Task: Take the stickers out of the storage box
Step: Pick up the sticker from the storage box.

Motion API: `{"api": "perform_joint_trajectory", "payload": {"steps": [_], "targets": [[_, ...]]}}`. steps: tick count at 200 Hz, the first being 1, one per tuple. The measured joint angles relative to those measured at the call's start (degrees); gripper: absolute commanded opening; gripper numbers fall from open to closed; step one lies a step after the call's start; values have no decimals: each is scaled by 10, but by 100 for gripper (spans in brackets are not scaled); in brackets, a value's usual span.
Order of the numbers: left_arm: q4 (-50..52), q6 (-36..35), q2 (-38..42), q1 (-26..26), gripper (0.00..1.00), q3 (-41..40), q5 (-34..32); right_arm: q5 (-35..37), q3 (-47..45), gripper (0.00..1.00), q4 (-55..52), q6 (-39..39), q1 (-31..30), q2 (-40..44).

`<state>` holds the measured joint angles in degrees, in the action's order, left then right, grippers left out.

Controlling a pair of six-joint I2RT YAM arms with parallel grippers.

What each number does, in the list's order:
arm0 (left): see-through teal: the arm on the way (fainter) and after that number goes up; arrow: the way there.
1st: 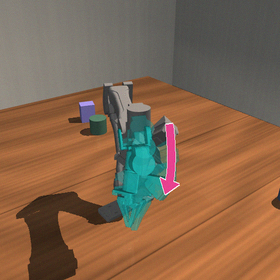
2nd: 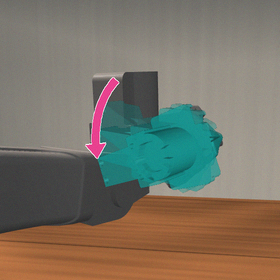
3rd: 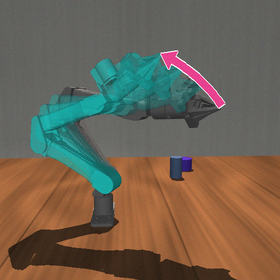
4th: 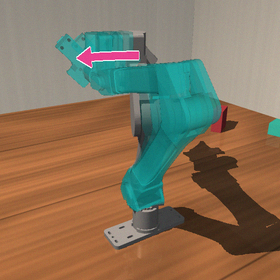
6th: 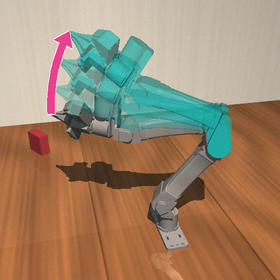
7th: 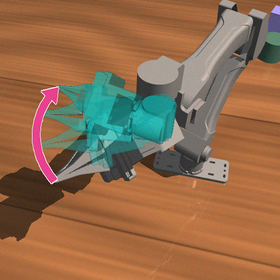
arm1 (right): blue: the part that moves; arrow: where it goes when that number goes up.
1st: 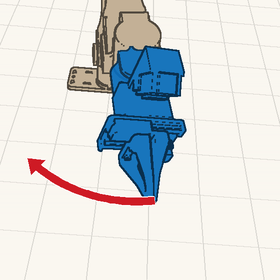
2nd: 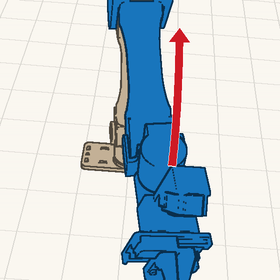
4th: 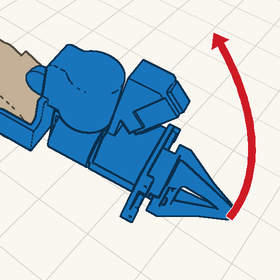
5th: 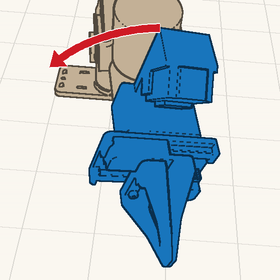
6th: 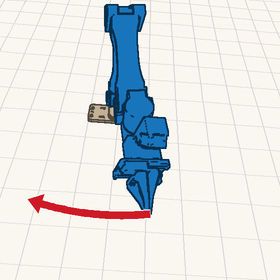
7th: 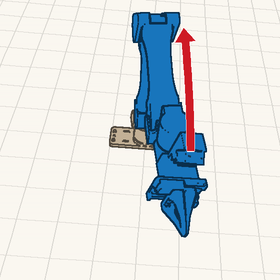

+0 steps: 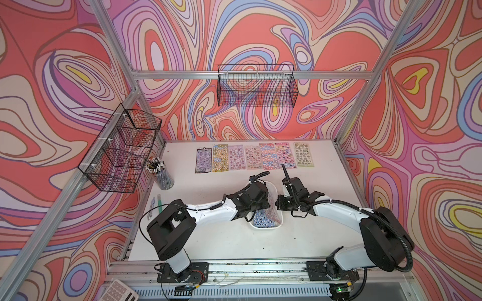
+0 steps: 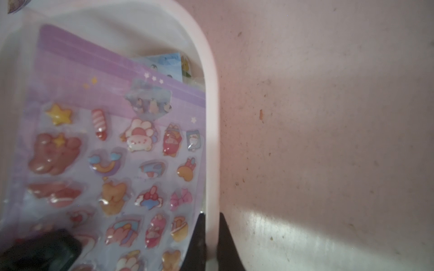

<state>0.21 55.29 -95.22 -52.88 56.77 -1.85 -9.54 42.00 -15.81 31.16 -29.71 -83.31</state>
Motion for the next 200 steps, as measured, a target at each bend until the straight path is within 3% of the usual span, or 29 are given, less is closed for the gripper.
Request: {"api": "perform_joint_trajectory", "payload": {"steps": [54, 100, 143, 169, 200], "targets": [[22, -37, 48, 3, 4, 0, -15, -2, 0, 0, 1, 0, 0, 0], [47, -66, 148, 39, 4, -20, -27, -3, 0, 0, 4, 0, 0, -1], [79, -98, 252, 175, 4, -61, 22, -5, 0, 0, 5, 0, 0, -1], [96, -123, 262, 272, 3, -65, 92, -10, 0, 0, 11, -1, 0, -5], [118, -158, 262, 346, 4, -67, 159, -17, 0, 0, 20, -3, 0, -13]]}}
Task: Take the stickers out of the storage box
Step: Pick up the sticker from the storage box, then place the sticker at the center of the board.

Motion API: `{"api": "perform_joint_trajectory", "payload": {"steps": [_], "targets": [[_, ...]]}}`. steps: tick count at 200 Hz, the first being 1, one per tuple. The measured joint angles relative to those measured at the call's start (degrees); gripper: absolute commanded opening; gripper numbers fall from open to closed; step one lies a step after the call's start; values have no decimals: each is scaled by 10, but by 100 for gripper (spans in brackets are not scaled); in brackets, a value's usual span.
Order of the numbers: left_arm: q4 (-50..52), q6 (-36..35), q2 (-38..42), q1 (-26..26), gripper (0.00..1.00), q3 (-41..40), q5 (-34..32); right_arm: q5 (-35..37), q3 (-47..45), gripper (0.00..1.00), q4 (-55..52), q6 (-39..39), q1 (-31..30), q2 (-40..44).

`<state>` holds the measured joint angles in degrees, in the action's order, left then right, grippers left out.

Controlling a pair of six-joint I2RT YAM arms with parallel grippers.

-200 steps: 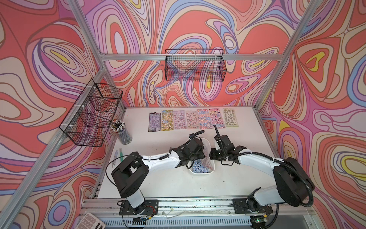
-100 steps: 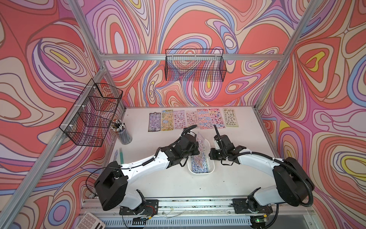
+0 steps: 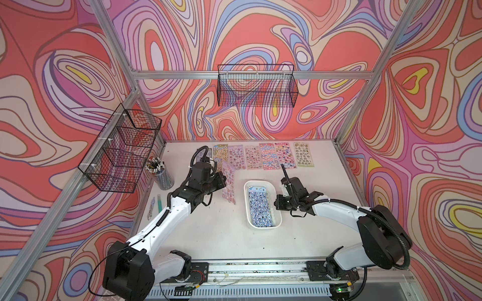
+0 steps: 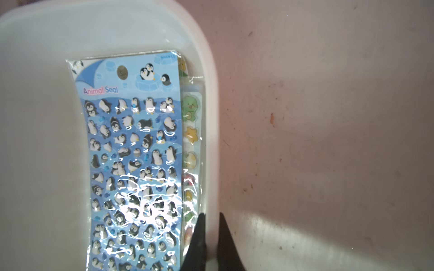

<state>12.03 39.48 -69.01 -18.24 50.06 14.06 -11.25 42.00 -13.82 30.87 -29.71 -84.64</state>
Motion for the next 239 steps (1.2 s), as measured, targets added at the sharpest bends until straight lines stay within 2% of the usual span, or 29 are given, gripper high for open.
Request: {"api": "perform_joint_trajectory", "payload": {"steps": [31, 50, 78, 113, 164, 239], "targets": [[-7, -23, -4, 87, 4, -30, 67, -6, 0, 0, 4, -4, 0, -1], [-19, -28, -28, 111, 4, -36, 103, -8, 0, 0, 5, -7, 0, -1], [-65, -29, -71, 115, 4, -42, 141, -13, 0, 0, 7, -10, 0, -1], [-116, -34, -111, 115, 5, -54, 155, -21, 0, 0, 15, -13, 0, -5], [-168, -42, -208, 121, 5, -47, 153, -35, 0, 0, 33, -15, 0, -19], [-201, -57, -257, 143, 5, -47, 144, -40, -3, 0, 40, -23, 0, -20]]}}
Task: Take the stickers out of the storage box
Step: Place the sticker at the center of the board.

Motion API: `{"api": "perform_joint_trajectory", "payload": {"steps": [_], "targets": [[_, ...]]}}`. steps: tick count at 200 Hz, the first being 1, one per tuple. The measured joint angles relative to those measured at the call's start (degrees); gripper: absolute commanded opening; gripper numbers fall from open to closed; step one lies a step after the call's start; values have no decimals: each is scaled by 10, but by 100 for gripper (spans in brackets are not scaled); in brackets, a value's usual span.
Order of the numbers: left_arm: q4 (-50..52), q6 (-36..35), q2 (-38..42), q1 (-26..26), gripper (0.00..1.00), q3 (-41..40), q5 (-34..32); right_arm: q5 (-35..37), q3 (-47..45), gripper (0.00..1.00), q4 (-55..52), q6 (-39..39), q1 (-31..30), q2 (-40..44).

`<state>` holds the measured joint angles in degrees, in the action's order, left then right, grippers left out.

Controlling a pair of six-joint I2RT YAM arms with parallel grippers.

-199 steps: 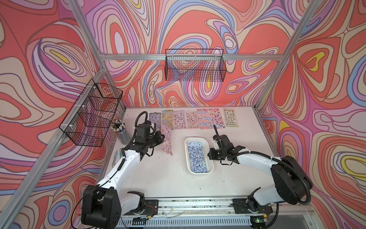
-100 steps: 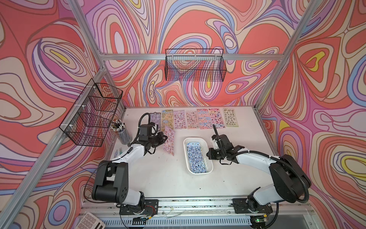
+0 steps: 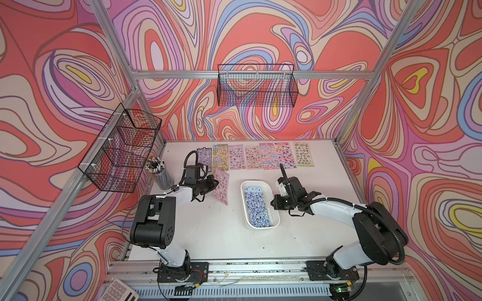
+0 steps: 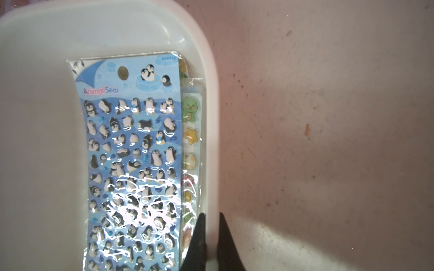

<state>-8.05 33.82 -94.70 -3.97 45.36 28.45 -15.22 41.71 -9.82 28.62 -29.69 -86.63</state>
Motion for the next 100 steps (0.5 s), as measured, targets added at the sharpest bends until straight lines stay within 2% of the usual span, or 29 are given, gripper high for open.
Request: {"api": "perform_joint_trajectory", "payload": {"steps": [54, 100], "targets": [[6, -22, -36, 16, 5, 0, -6, 0, 0, 0, 0, -5, 0, 0], [64, -53, 2, 24, 5, 14, -45, -1, 0, 0, 0, -6, 0, 0]]}}
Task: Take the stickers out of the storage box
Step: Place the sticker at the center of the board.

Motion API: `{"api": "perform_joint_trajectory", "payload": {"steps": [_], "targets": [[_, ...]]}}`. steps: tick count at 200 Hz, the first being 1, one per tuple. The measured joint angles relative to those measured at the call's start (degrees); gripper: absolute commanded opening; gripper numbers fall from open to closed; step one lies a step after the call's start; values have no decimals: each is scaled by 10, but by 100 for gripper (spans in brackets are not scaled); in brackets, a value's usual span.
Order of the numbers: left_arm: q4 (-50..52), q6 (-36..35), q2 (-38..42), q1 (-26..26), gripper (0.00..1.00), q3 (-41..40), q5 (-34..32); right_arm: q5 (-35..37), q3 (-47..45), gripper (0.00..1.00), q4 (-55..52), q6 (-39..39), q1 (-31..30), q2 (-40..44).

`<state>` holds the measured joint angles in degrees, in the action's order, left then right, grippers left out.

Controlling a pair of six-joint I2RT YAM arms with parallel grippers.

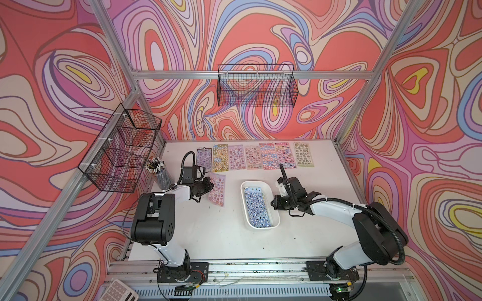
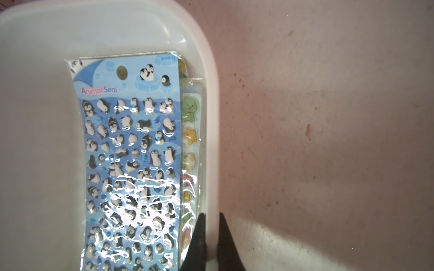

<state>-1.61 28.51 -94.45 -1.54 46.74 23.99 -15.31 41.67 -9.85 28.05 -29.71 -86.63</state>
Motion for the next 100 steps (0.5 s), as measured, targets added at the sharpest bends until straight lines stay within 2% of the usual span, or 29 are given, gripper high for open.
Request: {"api": "perform_joint_trajectory", "payload": {"steps": [50, 100], "targets": [[93, -55, 26, 14, 5, 37, -61, -9, 0, 0, 1, -4, 0, 0], [141, -94, 26, 49, 6, 47, -91, -13, -1, 0, 4, -4, 0, 0]]}}
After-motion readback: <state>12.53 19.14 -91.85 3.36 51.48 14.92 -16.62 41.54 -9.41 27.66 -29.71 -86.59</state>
